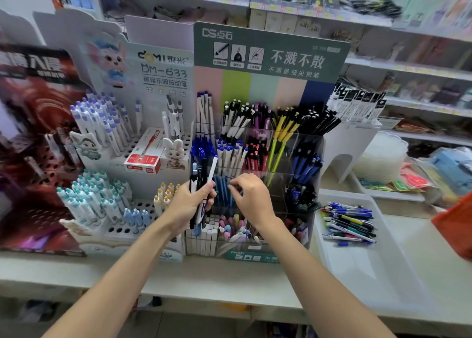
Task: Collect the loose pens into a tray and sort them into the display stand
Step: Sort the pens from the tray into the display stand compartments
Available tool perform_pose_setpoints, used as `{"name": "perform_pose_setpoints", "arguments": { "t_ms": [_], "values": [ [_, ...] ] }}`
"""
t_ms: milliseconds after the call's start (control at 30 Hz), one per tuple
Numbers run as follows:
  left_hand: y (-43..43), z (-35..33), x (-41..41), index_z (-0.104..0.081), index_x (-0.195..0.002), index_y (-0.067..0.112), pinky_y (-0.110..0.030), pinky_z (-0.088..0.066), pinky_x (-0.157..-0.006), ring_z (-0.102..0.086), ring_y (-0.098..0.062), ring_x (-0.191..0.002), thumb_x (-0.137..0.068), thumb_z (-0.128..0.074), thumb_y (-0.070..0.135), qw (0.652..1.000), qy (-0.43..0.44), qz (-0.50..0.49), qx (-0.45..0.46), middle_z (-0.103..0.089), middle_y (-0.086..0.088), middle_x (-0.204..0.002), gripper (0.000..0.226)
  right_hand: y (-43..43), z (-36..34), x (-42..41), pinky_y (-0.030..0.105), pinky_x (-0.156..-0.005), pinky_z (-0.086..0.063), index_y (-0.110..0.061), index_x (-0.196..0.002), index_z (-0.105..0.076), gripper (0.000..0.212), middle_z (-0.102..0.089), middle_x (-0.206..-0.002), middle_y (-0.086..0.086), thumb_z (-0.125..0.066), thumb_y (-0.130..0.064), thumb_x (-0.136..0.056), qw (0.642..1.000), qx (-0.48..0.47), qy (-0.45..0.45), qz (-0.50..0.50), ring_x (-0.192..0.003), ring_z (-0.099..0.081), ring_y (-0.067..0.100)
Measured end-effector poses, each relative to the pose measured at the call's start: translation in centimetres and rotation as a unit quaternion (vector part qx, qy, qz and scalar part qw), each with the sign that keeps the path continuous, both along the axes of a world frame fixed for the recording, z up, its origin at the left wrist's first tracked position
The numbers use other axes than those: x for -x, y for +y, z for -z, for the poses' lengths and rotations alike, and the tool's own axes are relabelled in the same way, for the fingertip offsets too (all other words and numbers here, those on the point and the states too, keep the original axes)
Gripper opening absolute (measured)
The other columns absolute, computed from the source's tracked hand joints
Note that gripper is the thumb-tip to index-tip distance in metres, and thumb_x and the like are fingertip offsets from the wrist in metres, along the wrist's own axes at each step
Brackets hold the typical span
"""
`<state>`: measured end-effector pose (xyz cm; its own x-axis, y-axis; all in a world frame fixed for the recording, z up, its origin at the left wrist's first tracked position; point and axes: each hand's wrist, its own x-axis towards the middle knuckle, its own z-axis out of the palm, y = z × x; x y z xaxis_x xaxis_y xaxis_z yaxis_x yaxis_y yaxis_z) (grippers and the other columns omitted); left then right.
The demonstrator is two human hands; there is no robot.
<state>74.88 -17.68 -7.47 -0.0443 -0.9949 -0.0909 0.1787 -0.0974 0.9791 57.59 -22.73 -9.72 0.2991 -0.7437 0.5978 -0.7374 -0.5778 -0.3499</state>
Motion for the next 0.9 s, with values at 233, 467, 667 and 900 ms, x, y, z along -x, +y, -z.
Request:
{"name": "perform_pose_setpoints", "arguments": {
  "t_ms": [233,467,667,900],
  "values": [
    [-0.2,-0.1,0.2,-0.066,-0.114,0.005,-0.029,-0.06,-0.076,-0.074,-0.026,-0.093,-0.098,-0.057,0.014,0.999,0.038,-0.029,-0.004,-0.076,-0.011,-0.103,0.021,-0.2,-2.2,0.7,0.036,-0.087,-0.053,-0.005,-0.114,-0.071,0.024,-0.073,-0.103,0.006,-0.065,-0.01,-0.091,0.999,0.0,-0.044,-0.001,-0.095,-0.062,0.019],
    [-1.3,-1.8,2.3,-0.069,-0.113,0.0,-0.032,-0.06,-0.08,-0.074,-0.027,-0.094,-0.098,-0.058,0.02,0.998,-0.022,0.032,0.04,-0.076,-0.015,-0.1,0.027,0.6,-7.5,-0.4,0.015,-0.075,-0.051,-0.016,-0.138,-0.05,0.049,-0.066,-0.092,-0.007,-0.066,-0.015,-0.092,0.969,-0.14,-0.19,-0.08,-0.08,-0.063,0.007],
    [-2.7,-2.4,1.6,-0.067,-0.12,0.012,-0.047,-0.057,-0.092,-0.069,-0.025,-0.109,-0.096,-0.059,0.022,0.999,0.0,-0.007,0.046,-0.073,-0.011,-0.114,0.028,-1.7,-11.0,1.5,0.027,-0.076,-0.058,-0.006,-0.113,-0.059,0.024,-0.065,-0.087,-0.005,-0.067,-0.004,-0.09,0.936,0.004,-0.353,-0.004,-0.081,-0.067,0.008],
    [-2.9,-3.0,0.9,-0.066,-0.119,0.017,-0.043,-0.058,-0.089,-0.071,-0.029,-0.103,-0.086,-0.06,0.031,0.999,0.023,0.007,0.045,-0.074,-0.01,-0.111,0.037,-4.2,-10.9,1.4,0.029,-0.072,-0.056,-0.005,-0.115,-0.053,0.028,-0.067,-0.086,0.001,-0.067,-0.008,-0.091,0.967,0.056,-0.248,0.007,-0.076,-0.066,0.013]
  ]
}}
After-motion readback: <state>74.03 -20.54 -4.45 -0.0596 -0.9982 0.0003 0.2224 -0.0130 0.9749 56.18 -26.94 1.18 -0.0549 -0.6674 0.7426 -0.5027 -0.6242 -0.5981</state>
